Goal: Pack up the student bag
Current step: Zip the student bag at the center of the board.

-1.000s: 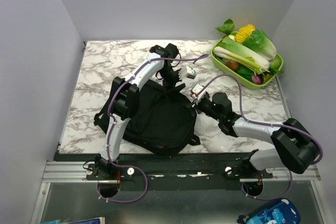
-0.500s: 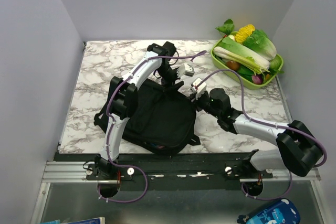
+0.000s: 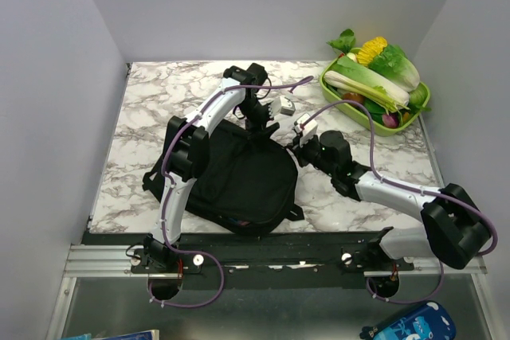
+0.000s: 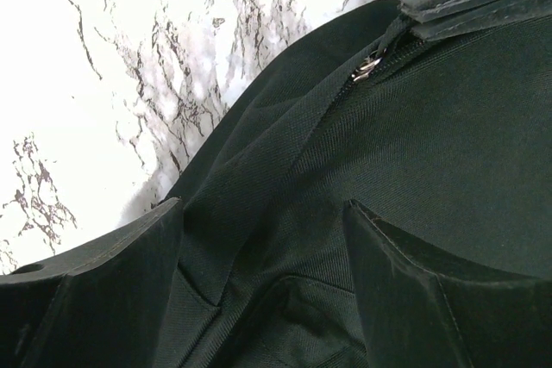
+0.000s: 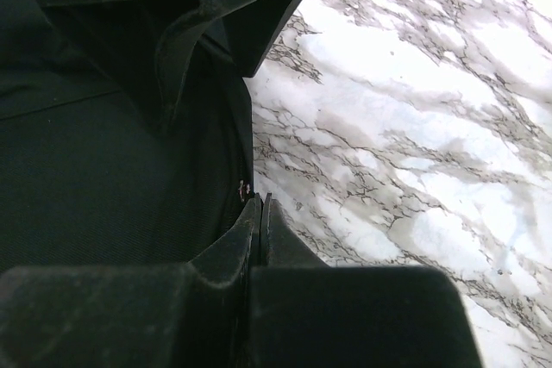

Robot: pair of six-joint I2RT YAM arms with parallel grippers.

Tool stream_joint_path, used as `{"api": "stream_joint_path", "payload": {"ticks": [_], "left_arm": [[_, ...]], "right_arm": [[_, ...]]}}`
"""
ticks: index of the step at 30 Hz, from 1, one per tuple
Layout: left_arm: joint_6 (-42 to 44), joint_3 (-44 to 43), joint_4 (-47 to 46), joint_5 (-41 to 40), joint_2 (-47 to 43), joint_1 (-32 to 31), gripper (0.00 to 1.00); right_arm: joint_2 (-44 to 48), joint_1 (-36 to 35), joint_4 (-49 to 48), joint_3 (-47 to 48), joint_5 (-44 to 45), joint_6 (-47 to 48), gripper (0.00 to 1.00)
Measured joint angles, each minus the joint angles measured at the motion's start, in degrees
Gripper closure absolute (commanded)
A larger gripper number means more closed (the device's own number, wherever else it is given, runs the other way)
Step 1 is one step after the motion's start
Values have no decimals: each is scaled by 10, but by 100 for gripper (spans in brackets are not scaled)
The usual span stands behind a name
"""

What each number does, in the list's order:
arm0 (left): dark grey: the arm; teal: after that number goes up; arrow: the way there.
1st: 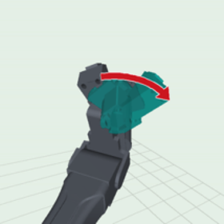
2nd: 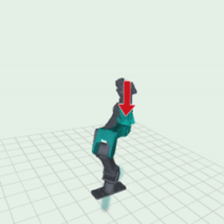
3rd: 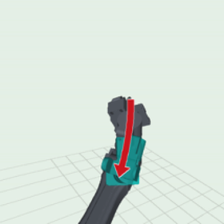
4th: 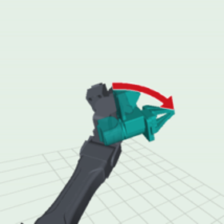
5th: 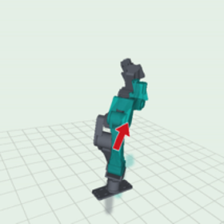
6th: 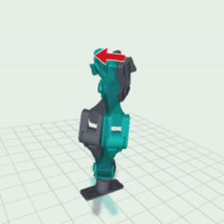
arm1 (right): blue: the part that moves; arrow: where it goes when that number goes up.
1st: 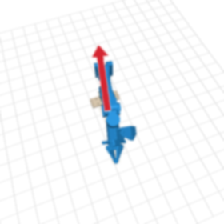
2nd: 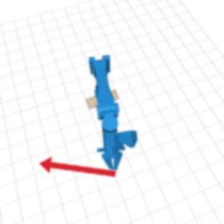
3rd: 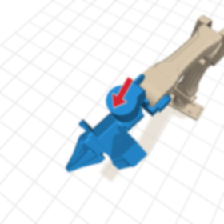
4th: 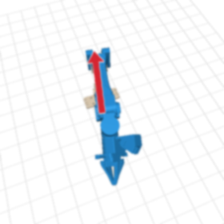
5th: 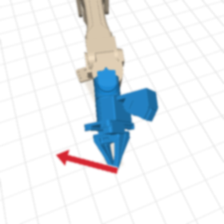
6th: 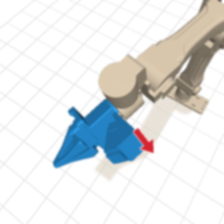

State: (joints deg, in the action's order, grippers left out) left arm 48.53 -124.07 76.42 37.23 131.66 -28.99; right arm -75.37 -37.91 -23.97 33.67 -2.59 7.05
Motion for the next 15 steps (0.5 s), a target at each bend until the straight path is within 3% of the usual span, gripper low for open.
{"api": "stream_joint_path", "payload": {"ticks": [15], "left_arm": [[4, -18, 0, 28, 1, -11, 34]], "right_arm": [[-48, 5, -80, 4, -49, -112, 99]]}}
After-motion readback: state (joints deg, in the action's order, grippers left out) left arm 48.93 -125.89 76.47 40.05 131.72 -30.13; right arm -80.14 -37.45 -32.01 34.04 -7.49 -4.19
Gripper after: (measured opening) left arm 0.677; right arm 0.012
